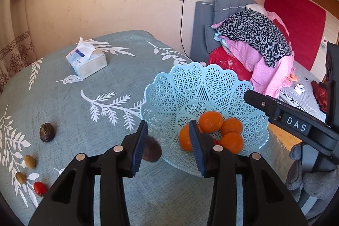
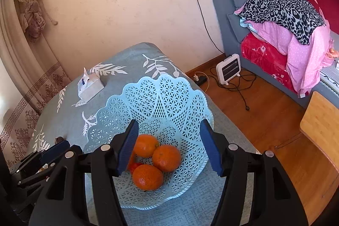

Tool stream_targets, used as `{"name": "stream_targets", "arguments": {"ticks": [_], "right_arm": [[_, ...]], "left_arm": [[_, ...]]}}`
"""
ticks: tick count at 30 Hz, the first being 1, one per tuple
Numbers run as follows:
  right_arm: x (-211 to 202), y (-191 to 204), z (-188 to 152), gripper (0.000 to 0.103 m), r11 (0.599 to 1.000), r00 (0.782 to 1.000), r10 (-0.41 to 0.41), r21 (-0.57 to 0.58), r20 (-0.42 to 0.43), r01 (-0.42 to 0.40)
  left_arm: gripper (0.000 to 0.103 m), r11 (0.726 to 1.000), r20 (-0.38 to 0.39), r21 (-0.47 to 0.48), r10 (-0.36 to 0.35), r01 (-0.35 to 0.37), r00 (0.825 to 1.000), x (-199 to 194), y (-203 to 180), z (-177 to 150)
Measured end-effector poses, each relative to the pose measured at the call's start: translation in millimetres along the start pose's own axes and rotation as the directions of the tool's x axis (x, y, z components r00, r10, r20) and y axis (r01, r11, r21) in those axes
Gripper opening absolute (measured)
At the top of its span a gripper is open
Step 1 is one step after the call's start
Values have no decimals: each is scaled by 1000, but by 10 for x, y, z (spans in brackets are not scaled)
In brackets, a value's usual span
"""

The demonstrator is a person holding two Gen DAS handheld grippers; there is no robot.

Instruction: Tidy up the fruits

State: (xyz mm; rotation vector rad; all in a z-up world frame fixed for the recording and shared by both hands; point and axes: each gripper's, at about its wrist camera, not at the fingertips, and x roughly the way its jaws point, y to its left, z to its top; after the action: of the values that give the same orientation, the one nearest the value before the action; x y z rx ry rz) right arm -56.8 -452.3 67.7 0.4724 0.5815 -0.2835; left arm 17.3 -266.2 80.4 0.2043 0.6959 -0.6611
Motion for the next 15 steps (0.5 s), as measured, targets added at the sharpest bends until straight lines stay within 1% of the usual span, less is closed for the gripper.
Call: {"name": "stream_targets", "arguments": {"ticks": [4, 6, 8, 10, 12, 13, 15], "right_arm": [[14, -9, -10, 62, 1000, 1000, -1, 1, -2, 1], [16, -13, -11, 62, 1000, 1000, 1, 2, -1, -1], [19, -12, -12, 62, 1000, 1000, 2, 4, 0, -2], [21, -13, -16, 62, 1000, 1000, 1, 4, -1, -1], [23, -12, -18, 62, 1000, 1000, 2, 3, -3, -2], [24, -6, -22, 62, 1000, 1000, 2, 2, -3, -2], [25, 11, -33, 62, 1000, 1000, 2, -3, -4, -2]], "left_arm": [[42, 1000, -5, -11, -15, 15, 1000, 37, 18, 8], [49, 999, -7, -31, -12, 12, 1000, 13, 87, -13], [62, 998, -10, -58, 2, -2, 1000, -23, 202, -50], [63, 997, -18, -80, 17, -18, 1000, -57, 326, -106], [66, 995, -31, -96, 30, -33, 999, -95, 456, -197], [70, 993, -39, -104, 44, -48, 998, -108, 520, -251], [71, 991, -58, -120, 56, -63, 997, -132, 630, -356]]}}
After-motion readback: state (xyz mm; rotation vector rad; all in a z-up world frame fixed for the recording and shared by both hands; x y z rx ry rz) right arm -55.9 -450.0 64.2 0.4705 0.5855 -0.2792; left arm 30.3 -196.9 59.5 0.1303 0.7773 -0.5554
